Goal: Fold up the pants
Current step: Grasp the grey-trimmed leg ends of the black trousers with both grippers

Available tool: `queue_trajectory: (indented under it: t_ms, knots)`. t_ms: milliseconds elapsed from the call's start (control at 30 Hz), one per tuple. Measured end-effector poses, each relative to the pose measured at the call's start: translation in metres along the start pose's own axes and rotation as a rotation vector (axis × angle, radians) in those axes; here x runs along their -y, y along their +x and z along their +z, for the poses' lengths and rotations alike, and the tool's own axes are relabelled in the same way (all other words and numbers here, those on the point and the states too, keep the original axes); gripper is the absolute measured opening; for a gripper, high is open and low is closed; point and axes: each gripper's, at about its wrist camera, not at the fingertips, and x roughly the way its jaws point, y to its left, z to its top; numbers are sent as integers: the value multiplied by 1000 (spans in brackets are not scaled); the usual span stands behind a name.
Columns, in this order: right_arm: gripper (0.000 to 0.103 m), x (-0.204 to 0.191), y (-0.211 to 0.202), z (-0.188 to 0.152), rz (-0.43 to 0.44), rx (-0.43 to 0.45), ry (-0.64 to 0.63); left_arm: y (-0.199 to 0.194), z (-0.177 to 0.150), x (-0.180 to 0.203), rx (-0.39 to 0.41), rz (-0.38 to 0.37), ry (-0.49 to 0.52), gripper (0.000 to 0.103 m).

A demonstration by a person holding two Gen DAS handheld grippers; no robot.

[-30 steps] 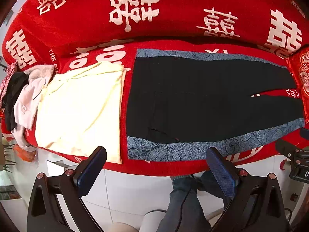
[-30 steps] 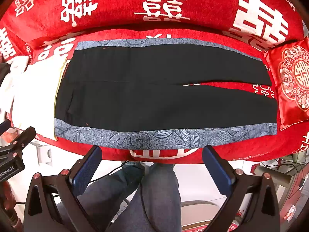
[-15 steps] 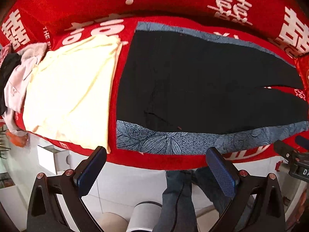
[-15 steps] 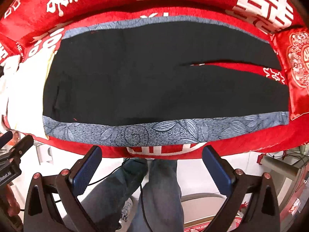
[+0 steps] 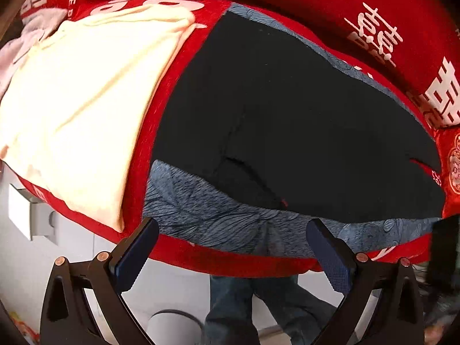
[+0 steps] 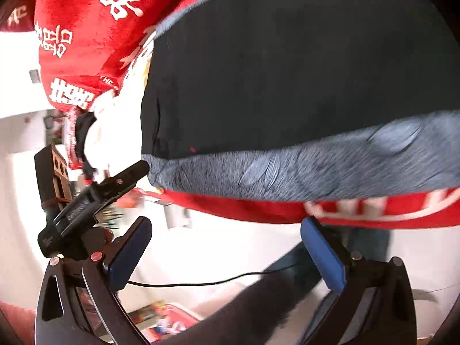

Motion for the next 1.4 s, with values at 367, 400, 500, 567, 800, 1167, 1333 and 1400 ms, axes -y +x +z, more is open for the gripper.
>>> queue_trajectory:
  t_ms: [367, 400, 500, 567, 800, 1167, 1333, 1400]
  knots:
    - [19, 25, 51, 27, 215, 64, 198, 11, -24, -30, -66, -142, -156, 90]
    - [19, 19, 49, 30, 221, 76, 187, 12, -22, -29, -71, -164, -180, 90]
    - [18, -3, 28, 33, 233, 100, 111, 10, -12, -30, -56, -226, -233, 90]
    - [18, -12, 16, 32, 258, 102, 83, 13, -6, -26, -56, -250, -252, 91]
    - [20, -18, 16, 31, 241, 59, 31, 23, 6, -18, -41, -272, -317, 59]
    - [53, 85, -30, 4, 184, 175, 270, 28, 13, -11, -88, -235, -186, 34]
    - [42, 124, -41, -6, 342, 300, 457, 30, 15, -10, -105, -207, -163, 35]
    - [5, 132, -45, -8, 377, 337, 541, 29, 15, -9, -110, -183, -169, 32]
